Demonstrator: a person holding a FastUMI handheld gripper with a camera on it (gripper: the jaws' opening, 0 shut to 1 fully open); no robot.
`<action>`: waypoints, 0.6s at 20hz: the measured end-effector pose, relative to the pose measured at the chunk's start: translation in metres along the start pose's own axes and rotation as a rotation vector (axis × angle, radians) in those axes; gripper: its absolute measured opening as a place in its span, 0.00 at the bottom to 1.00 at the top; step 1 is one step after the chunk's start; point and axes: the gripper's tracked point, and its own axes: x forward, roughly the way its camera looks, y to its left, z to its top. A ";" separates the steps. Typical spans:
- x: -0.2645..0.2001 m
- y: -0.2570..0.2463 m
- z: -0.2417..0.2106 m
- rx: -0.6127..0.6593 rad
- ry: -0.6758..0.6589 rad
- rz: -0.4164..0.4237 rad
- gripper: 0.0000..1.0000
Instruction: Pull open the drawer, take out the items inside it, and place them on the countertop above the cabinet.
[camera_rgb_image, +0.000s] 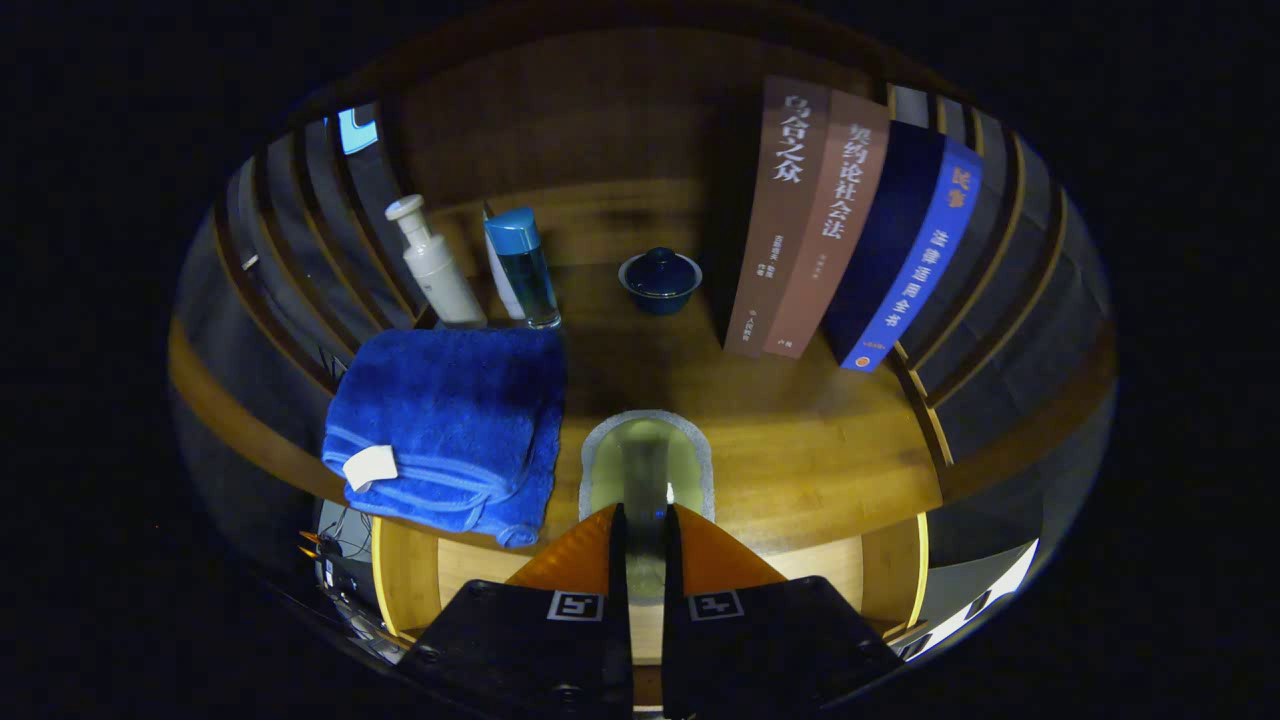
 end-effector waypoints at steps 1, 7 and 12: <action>0.009 -0.002 0.005 0.005 0.006 -0.001 0.16; 0.035 -0.003 0.024 0.024 0.028 0.000 0.17; 0.029 -0.006 0.023 0.021 -0.006 -0.017 0.43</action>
